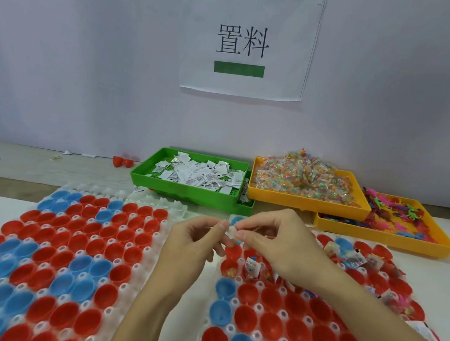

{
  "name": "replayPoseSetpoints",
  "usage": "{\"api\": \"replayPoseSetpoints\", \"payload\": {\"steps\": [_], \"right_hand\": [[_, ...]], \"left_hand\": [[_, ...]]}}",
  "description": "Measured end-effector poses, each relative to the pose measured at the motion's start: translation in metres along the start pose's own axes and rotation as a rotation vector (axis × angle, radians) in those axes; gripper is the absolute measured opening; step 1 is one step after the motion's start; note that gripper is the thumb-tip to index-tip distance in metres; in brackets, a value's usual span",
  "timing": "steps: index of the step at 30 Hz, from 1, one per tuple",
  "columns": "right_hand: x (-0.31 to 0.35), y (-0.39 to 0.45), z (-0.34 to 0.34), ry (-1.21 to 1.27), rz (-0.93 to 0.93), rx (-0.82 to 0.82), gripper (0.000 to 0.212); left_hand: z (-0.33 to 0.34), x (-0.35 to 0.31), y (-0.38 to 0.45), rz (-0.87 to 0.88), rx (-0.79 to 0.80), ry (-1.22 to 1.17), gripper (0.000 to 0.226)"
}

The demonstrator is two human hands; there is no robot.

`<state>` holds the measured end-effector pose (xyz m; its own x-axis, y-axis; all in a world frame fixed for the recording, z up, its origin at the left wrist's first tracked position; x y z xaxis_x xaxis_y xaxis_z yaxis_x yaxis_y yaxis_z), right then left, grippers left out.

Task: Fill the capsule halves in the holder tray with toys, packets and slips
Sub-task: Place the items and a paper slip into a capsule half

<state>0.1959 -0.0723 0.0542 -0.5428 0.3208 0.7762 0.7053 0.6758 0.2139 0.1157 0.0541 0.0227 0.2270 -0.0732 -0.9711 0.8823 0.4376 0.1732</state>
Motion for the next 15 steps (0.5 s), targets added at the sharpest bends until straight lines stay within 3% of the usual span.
{"api": "replayPoseSetpoints", "payload": {"steps": [7, 12, 15], "right_hand": [[0.01, 0.005, 0.008, 0.036, -0.036, -0.016, 0.014], [0.004, 0.008, 0.013, 0.13, 0.051, -0.008, 0.021], [0.002, 0.008, 0.013, 0.132, 0.083, -0.01, 0.013]], "left_hand": [[-0.011, -0.002, -0.002, 0.012, -0.037, -0.133, 0.018], [-0.017, 0.005, -0.004, -0.014, -0.114, -0.241, 0.022], [-0.015, 0.008, -0.003, -0.019, -0.117, -0.268, 0.024]]}}
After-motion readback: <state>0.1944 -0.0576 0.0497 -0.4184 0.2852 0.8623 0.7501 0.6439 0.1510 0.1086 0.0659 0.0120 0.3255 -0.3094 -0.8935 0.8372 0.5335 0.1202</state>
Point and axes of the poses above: each hand's wrist, its own y-axis towards the middle knuckle, its own z-axis out of the palm, x = y × z, the point moved 9 cm from there along y, towards the middle knuckle, and after that the axes turned 9 degrees about -y, right-handed, at the moved point
